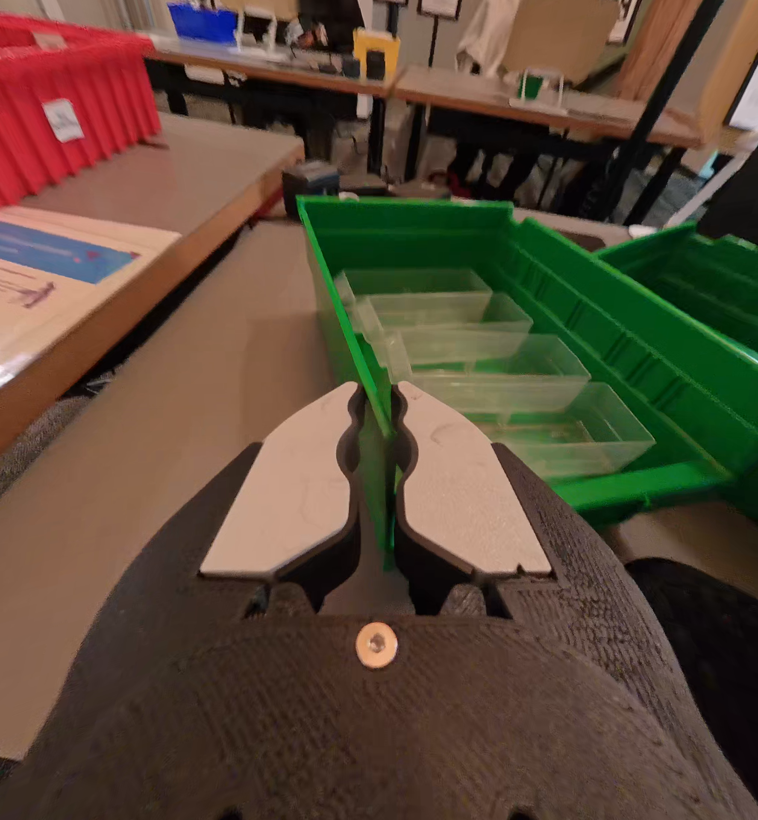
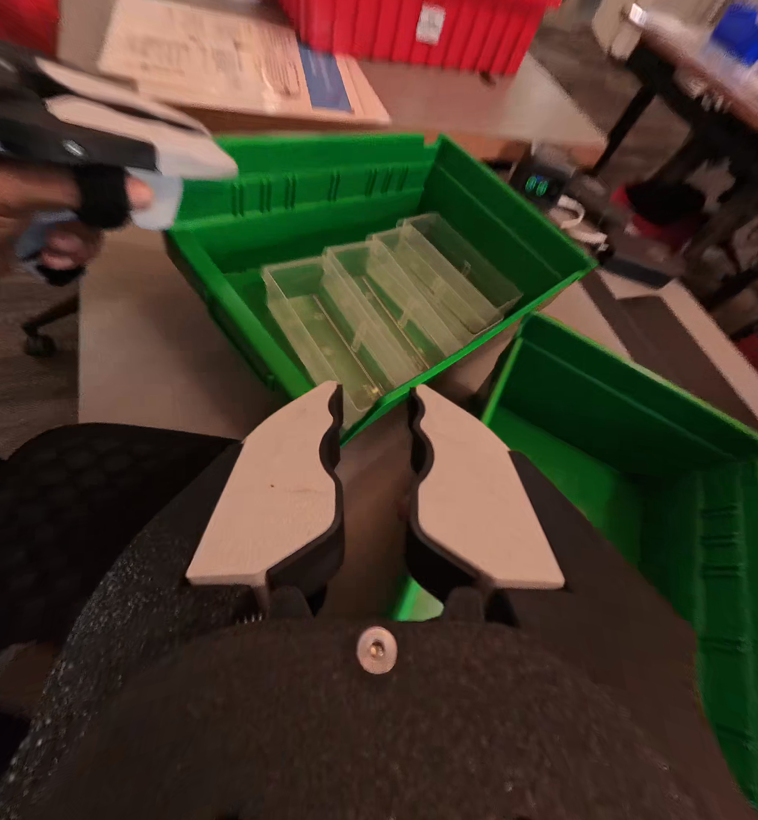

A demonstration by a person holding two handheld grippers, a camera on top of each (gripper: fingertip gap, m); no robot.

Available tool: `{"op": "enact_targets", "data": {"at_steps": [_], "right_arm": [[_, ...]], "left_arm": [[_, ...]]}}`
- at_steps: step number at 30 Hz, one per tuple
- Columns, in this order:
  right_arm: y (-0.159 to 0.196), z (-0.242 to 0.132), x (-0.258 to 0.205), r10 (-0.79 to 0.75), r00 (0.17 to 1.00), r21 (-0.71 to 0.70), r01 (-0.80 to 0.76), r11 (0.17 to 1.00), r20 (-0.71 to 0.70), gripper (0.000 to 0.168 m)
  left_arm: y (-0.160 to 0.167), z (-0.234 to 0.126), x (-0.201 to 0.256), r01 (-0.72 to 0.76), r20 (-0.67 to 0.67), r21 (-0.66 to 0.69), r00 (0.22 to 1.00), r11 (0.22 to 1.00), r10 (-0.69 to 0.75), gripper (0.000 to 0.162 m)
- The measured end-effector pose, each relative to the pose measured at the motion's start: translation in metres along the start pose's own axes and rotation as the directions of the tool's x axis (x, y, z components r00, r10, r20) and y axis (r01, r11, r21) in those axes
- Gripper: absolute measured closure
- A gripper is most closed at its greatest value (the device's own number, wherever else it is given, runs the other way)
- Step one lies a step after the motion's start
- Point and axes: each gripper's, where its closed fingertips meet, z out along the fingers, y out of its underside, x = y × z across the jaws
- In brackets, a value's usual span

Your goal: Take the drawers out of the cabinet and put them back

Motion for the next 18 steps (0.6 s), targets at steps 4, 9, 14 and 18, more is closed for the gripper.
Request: {"op": "enact_targets", "data": {"at_steps": [4,9,14,18], "right_arm": [[0.014,-0.074,0.027,-0.088,0.995,0.115,0.083,0.990,0.041,0.129],[0.104,-0.124,0.063,-0.231,0.966,-0.106,0.243,0.964,0.114,0.106],[0.152,-0.101,0.052,-0.441,0.876,-0.278,0.480,0.832,0.193,0.098],[0.176,-0.069,0.030,-0.518,0.788,-0.310,0.610,0.729,0.332,0.121]], "left_arm": [[0.024,0.013,0.010,-0.031,-0.054,-0.073,0.998,0.997,0.027,0.148],[0.027,0.014,0.025,-0.173,-0.103,-0.099,0.981,0.980,0.163,0.134],[-0.006,0.001,0.047,-0.393,-0.085,-0.034,0.917,0.919,0.390,0.124],[0.001,0.002,0.110,-0.608,-0.310,-0.059,0.765,0.792,0.564,0.111]]}}
